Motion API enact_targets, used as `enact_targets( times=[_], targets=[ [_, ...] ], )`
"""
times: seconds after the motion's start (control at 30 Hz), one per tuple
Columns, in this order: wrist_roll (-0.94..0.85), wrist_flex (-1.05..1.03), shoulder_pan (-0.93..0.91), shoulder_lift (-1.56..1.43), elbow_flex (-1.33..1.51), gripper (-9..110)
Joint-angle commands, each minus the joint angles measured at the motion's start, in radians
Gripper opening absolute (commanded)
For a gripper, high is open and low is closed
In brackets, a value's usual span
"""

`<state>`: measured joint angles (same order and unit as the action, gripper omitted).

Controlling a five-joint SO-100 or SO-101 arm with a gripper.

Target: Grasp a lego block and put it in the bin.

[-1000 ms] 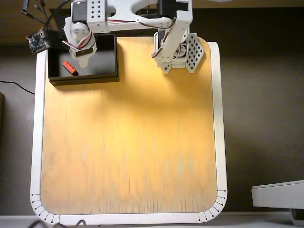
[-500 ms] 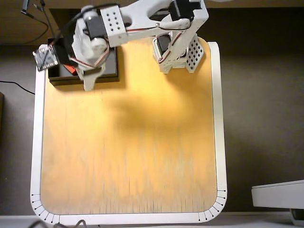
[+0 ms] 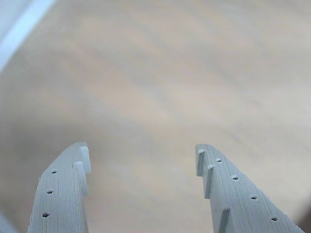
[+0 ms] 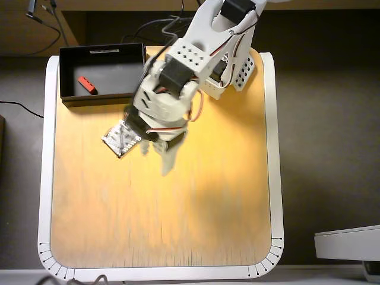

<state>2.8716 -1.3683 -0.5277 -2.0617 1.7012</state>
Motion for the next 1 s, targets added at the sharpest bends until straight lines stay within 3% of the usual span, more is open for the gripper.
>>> enact_targets(
  times=[0.0,0.47,0.97],
  targets=[
    [-0.002,-0.008,0.167,-0.097,-0.123,21],
    [0.063,-0.005,0.488,-0.37,0.075,12],
    [0.129,-0.005,0.561,-0.77,0.437,4]
  ],
)
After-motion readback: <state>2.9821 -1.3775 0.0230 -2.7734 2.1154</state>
